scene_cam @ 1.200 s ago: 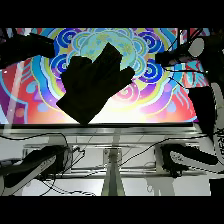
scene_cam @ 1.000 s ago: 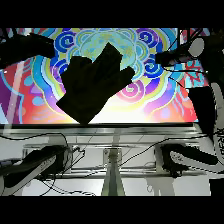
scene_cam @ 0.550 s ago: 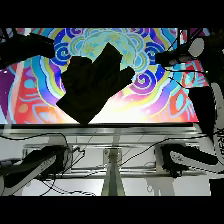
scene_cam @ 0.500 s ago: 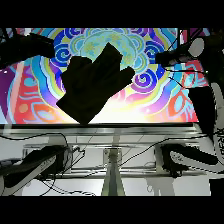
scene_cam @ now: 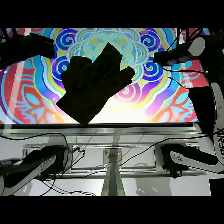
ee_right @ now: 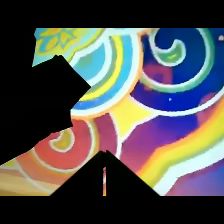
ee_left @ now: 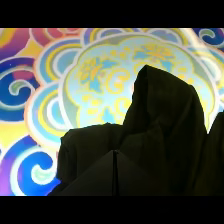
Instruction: Fold the clothes and pants, and hang the long-sleeved shirts on hangers.
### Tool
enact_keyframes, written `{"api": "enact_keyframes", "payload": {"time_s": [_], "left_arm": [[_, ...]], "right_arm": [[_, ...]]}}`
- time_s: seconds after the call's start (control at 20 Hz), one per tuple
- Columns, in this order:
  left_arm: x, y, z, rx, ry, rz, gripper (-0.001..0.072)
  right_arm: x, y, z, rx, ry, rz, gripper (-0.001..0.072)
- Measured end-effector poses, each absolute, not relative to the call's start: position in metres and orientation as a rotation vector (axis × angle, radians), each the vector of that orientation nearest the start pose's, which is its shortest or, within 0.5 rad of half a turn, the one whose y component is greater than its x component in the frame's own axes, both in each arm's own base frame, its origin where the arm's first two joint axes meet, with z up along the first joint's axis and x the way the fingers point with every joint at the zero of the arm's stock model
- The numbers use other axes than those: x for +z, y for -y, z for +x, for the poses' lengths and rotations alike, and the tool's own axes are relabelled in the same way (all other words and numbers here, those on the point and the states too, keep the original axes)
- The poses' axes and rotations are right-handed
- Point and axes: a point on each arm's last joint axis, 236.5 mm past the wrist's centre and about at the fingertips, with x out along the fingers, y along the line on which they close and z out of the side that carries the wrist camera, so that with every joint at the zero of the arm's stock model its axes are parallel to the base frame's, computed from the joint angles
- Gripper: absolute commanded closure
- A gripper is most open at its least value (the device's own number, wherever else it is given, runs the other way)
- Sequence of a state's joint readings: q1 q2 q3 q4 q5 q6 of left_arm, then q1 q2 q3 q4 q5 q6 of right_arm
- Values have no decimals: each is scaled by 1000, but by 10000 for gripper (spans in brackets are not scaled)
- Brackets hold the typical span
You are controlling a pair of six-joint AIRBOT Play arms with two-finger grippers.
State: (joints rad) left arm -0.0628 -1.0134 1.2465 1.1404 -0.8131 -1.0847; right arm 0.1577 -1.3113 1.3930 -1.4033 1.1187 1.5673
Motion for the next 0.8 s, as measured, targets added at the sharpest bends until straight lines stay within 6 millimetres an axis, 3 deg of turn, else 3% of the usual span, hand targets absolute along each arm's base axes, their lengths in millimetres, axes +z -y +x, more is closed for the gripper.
{"api": "enact_keyframes", "payload": {"time_s": [0.1, 0.25, 0.3, 0.35, 0.4, 0.65, 0.8], "left_arm": [[219, 99, 425, -408, -497, 109, 691], [219, 99, 425, -408, -497, 108, 691], [217, 99, 426, -409, -500, 108, 691], [216, 99, 427, -409, -503, 108, 691], [215, 99, 428, -409, -506, 108, 691], [209, 99, 430, -410, -520, 105, 691], [208, 99, 431, -410, -522, 105, 691]], "right_arm": [[94, -141, 422, 407, -1036, -2, 682], [86, -216, 384, 737, -1015, -230, 658], [80, -240, 369, 842, -999, -319, 551], [70, -266, 351, 956, -973, -426, 357], [59, -288, 335, 1055, -943, -527, 292], [-8, -371, 257, 1418, -785, -949, 296], [-27, -405, 231, 1503, -684, -1047, 296]]}}
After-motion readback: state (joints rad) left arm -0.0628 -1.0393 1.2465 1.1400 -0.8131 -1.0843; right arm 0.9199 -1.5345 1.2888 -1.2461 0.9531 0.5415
